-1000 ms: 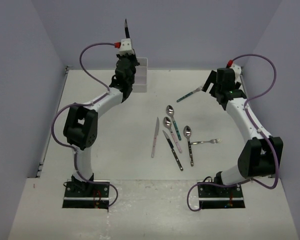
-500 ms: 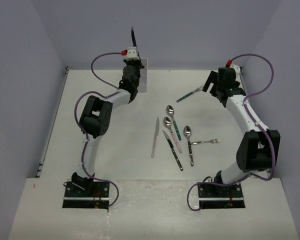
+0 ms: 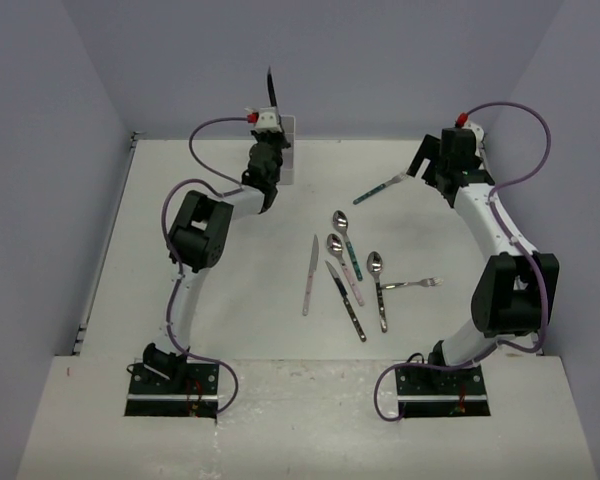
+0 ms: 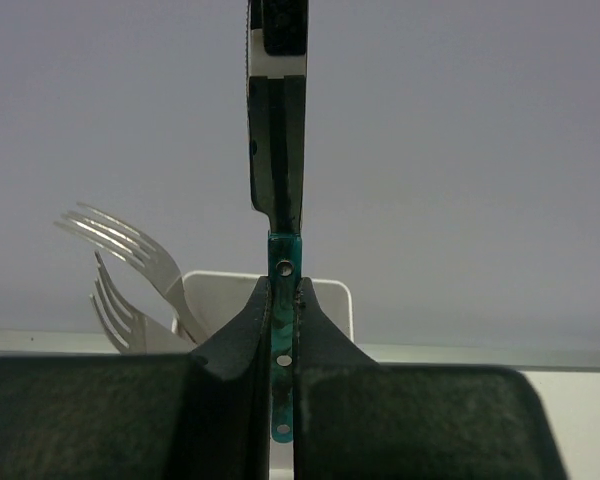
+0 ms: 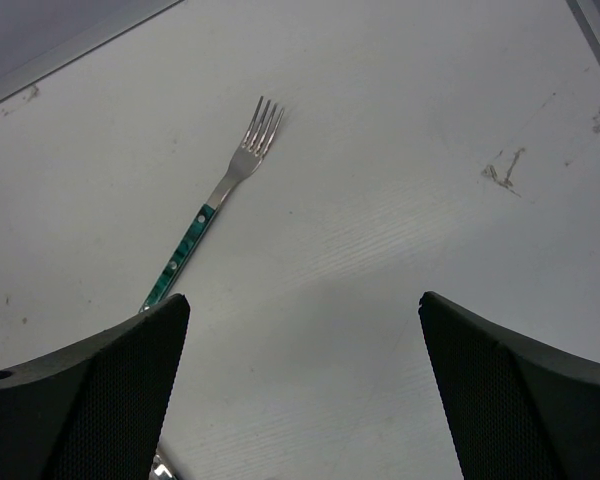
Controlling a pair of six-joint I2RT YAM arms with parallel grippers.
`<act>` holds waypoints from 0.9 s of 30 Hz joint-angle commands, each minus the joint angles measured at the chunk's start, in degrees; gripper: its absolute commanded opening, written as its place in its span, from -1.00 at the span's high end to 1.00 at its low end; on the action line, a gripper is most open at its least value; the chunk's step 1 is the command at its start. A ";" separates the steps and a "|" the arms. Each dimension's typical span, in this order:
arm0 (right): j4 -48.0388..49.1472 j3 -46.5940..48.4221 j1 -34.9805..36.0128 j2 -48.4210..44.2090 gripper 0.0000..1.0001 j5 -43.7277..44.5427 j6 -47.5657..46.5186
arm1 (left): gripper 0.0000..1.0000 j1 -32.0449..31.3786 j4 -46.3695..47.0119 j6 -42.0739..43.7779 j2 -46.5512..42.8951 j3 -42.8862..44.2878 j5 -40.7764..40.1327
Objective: Sort the eating utensils into containers
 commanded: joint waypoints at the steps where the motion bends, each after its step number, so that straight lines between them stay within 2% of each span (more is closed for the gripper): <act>1: 1.88 2.57 -0.55 0.37 -0.98 -1.35 -0.72 | 1.00 -0.07 4.25 0.29 0.76 0.05 -1.24; 5: 1.88 2.66 -0.73 0.72 -0.98 -1.43 -0.72 | 0.99 -0.07 4.78 0.72 1.28 -1.28 -3.43; 7: 1.79 2.66 -0.73 0.81 -0.98 -1.70 -0.64 | 0.80 -0.07 4.34 0.99 1.29 -1.46 -5.45; 11: 1.88 2.66 -0.73 1.16 -0.98 -1.70 -0.37 | 0.70 -0.25 6.17 0.20 -1.17 -5.05 -5.38; 12: 1.88 2.66 -0.64 1.16 -0.98 -1.78 -0.37 | 0.50 -0.42 6.62 0.28 -2.48 -6.80 -5.55; 15: 1.88 2.66 -0.73 0.90 -0.98 -2.40 -0.11 | 0.22 -1.39 8.47 2.92 -5.21 -9.80 -5.82; 16: 1.88 2.57 -0.64 0.81 -0.98 -2.49 -0.02 | 0.07 -2.44 8.99 5.01 -6.09 -10.68 -6.95; 17: 1.79 2.57 -0.73 0.72 -0.98 -2.58 -0.11 | -0.68 -2.97 9.35 5.81 -7.23 -11.56 -7.74; 18: 1.88 2.40 -0.64 0.37 -0.98 -2.84 -0.11 | -0.81 -3.58 9.70 6.17 -9.15 -13.22 -8.45; 21: 1.97 1.61 -0.64 -0.85 -0.98 -3.10 0.24 | -1.00 -5.34 8.22 8.72 -13.72 -15.68 -9.77; 26: 3.20 -1.64 -0.73 -4.02 -0.98 -3.98 0.86 | -1.00 -7.10 -2.49 4.35 -23.47 -19.03 -10.30; 27: 3.20 -2.52 -0.64 -5.07 -0.98 -4.33 0.95 | -1.00 -7.19 -8.61 1.98 -25.07 -19.38 -7.86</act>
